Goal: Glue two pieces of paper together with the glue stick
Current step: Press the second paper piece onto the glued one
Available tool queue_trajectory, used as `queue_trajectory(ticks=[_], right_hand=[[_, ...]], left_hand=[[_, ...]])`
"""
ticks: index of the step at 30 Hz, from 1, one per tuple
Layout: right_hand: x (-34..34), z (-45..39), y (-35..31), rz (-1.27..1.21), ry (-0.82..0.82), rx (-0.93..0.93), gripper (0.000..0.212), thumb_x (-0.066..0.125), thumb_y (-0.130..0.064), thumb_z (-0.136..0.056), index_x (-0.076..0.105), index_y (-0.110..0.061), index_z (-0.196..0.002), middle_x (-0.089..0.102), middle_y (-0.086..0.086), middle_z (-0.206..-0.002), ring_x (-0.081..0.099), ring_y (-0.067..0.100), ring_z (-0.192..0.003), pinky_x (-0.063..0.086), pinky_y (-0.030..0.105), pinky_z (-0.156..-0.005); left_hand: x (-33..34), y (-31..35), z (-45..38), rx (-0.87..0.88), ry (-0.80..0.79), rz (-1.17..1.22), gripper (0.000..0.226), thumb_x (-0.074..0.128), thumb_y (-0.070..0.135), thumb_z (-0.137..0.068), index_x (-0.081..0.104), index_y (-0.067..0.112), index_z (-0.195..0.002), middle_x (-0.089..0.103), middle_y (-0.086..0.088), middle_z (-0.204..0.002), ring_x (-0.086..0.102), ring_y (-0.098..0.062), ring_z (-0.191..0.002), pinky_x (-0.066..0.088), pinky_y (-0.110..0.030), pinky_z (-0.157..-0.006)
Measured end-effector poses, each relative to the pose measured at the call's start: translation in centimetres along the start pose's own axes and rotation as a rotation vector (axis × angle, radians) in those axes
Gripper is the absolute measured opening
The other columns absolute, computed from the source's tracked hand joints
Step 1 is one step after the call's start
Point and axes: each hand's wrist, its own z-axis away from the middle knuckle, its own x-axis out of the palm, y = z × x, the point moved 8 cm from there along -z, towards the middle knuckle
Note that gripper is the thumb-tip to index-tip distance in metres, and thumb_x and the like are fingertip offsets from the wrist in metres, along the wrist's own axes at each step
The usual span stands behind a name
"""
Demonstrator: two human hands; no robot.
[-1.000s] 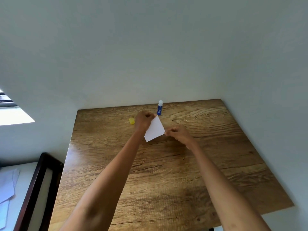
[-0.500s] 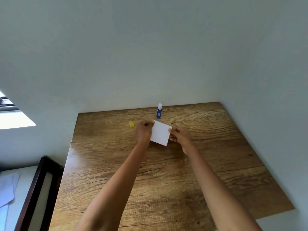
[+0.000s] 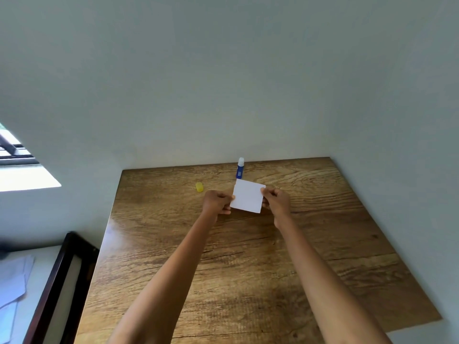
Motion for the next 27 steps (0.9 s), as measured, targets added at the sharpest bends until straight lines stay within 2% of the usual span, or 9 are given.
queue_trajectory(ticks=[5, 8, 12, 14, 17, 20, 22, 25, 27], right_hand=[[0.2, 0.0, 0.1, -0.009, -0.015, 0.016, 0.006, 0.064, -0.022, -0.087, 0.061, -0.017, -0.09, 0.065, 0.003, -0.095, 0.062, 0.01, -0.079, 0.048, 0.017, -0.055], [1.0, 0.0, 0.3, 0.008, -0.08, 0.049, 0.018, 0.065, -0.022, -0.086, 0.062, -0.009, -0.098, 0.066, 0.009, -0.102, 0.064, 0.02, -0.093, 0.053, 0.023, -0.063], [1.3, 0.1, 0.3, 0.018, -0.118, 0.063, 0.028, 0.065, -0.018, -0.086, 0.061, -0.002, -0.109, 0.065, 0.013, -0.108, 0.063, 0.023, -0.099, 0.055, 0.026, -0.067], [1.2, 0.1, 0.2, 0.02, -0.133, 0.06, 0.029, 0.065, -0.017, -0.086, 0.061, -0.001, -0.11, 0.065, 0.013, -0.11, 0.063, 0.022, -0.098, 0.055, 0.024, -0.065], [1.2, 0.1, 0.1, 0.06, -0.157, 0.047, 0.028, 0.065, -0.018, -0.086, 0.062, 0.0, -0.108, 0.066, 0.014, -0.109, 0.063, 0.022, -0.098, 0.055, 0.023, -0.064], [1.4, 0.3, -0.1, 0.085, -0.205, 0.04, 0.029, 0.064, -0.019, -0.087, 0.063, 0.0, -0.109, 0.067, 0.014, -0.109, 0.064, 0.021, -0.096, 0.055, 0.022, -0.065], [1.6, 0.2, -0.1, 0.085, -0.215, 0.038, 0.029, 0.062, -0.022, -0.089, 0.063, -0.002, -0.11, 0.067, 0.013, -0.109, 0.064, 0.021, -0.096, 0.056, 0.025, -0.069], [1.6, 0.2, -0.1, 0.063, -0.202, 0.055, 0.029, 0.057, -0.024, -0.092, 0.061, -0.003, -0.111, 0.066, 0.013, -0.109, 0.063, 0.025, -0.102, 0.056, 0.036, -0.083], [1.6, 0.2, 0.0, 0.069, -0.2, 0.052, 0.028, 0.056, -0.023, -0.092, 0.062, -0.003, -0.111, 0.065, 0.013, -0.11, 0.062, 0.026, -0.103, 0.056, 0.037, -0.083]], left_hand=[[0.1, 0.0, 0.2, -0.055, -0.016, 0.083, 0.026, 0.067, 0.011, -0.083, 0.061, 0.002, -0.107, 0.062, -0.009, -0.093, 0.062, -0.016, -0.073, 0.057, -0.025, -0.056], [0.0, 0.3, 0.3, -0.033, 0.016, 0.106, 0.025, 0.065, 0.01, -0.085, 0.061, 0.003, -0.108, 0.061, -0.009, -0.102, 0.062, -0.017, -0.081, 0.056, -0.024, -0.054], [-0.3, 0.4, 0.3, 0.009, 0.04, 0.068, 0.026, 0.065, 0.011, -0.085, 0.062, 0.003, -0.109, 0.062, -0.006, -0.099, 0.062, -0.014, -0.076, 0.055, -0.022, -0.052], [-0.5, 0.6, 0.1, 0.035, 0.059, 0.053, 0.024, 0.064, 0.014, -0.086, 0.063, 0.004, -0.108, 0.065, -0.008, -0.098, 0.062, -0.013, -0.072, 0.055, -0.023, -0.055], [-0.8, 1.4, 0.0, 0.064, 0.109, 0.047, 0.023, 0.06, 0.023, -0.089, 0.064, 0.006, -0.104, 0.067, -0.003, -0.084, 0.063, -0.013, -0.068, 0.051, -0.022, -0.053], [-0.9, 2.0, 0.0, 0.082, 0.137, 0.056, 0.021, 0.066, 0.022, -0.085, 0.065, 0.006, -0.099, 0.066, -0.002, -0.08, 0.063, -0.014, -0.067, 0.048, -0.02, -0.049], [-0.9, 2.1, 0.0, 0.083, 0.145, 0.061, 0.02, 0.068, 0.02, -0.084, 0.065, 0.006, -0.097, 0.066, -0.004, -0.084, 0.064, -0.016, -0.069, 0.049, -0.02, -0.049], [-0.9, 1.8, 0.1, 0.092, 0.181, 0.053, 0.018, 0.067, 0.019, -0.084, 0.067, 0.006, -0.097, 0.064, 0.0, -0.078, 0.062, -0.014, -0.068, 0.05, -0.02, -0.052], [-0.8, 1.3, 0.3, 0.089, 0.202, 0.061, 0.017, 0.067, 0.018, -0.085, 0.067, 0.005, -0.096, 0.063, 0.0, -0.076, 0.058, -0.012, -0.064, 0.05, -0.02, -0.054]])
